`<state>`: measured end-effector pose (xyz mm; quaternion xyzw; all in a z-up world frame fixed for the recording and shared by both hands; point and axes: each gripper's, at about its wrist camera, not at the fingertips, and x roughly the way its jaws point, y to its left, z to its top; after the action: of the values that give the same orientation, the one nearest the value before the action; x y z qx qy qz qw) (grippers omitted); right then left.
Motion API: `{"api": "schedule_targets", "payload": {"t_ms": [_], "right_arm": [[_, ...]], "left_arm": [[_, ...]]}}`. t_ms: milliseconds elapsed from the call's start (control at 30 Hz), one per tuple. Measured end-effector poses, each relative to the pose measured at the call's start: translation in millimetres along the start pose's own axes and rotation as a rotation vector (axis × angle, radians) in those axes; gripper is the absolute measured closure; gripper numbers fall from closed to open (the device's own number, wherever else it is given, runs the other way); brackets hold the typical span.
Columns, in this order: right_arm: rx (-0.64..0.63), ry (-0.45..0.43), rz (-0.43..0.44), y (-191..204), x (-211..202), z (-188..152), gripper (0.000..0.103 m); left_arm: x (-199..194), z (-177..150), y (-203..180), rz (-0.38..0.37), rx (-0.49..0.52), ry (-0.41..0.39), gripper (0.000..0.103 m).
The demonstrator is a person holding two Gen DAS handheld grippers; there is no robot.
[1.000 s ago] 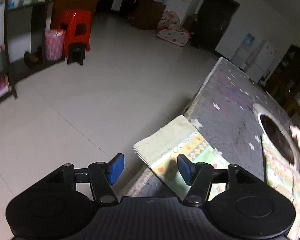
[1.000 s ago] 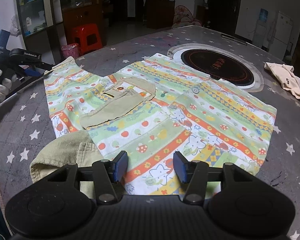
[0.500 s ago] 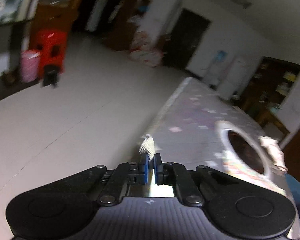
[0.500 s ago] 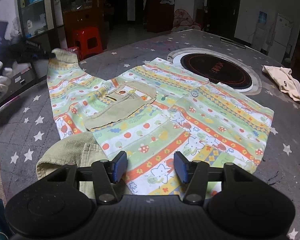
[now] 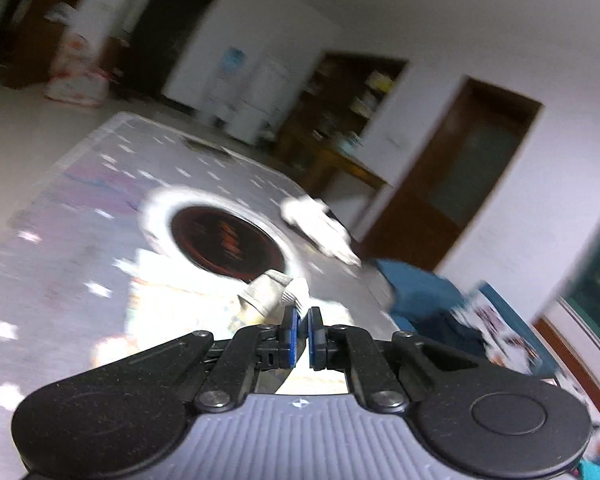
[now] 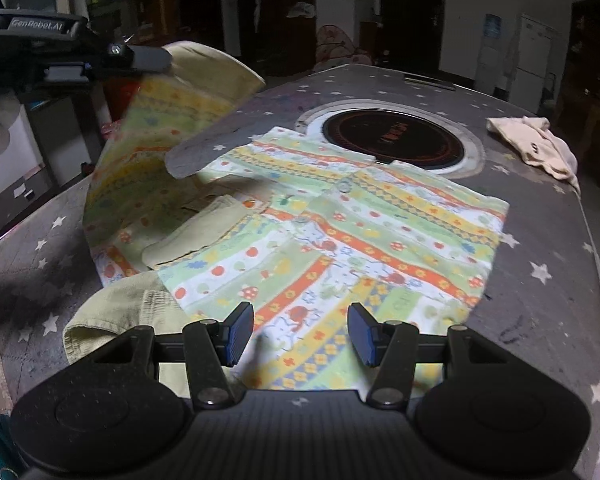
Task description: Fold clothes
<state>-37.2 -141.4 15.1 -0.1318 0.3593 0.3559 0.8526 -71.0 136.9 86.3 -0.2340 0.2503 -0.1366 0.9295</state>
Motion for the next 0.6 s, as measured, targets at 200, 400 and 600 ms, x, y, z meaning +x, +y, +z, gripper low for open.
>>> {"api": "schedule_targets", "payload": {"t_ms": [200,400,600], "right_arm": [[0.05,-0.004,-0.024,-14.7,-9.1,-4.9,0.05],[0.099,-0.008,-0.04,-27.9,-16.9,-8.5,0.05],[0.148,-0.01,-0.017,-33.9,-17.6,-7.2,0.051]], "left_arm": [[42.1,-27.1,-24.8,-0.073,0.066,0.14,0.097],[70.5,-50.7,-34.1,-0.122,0.1,0.275,0.088],[52.7,-51.5,-20.7,-0.08,0.154,0.275,0.081]]}}
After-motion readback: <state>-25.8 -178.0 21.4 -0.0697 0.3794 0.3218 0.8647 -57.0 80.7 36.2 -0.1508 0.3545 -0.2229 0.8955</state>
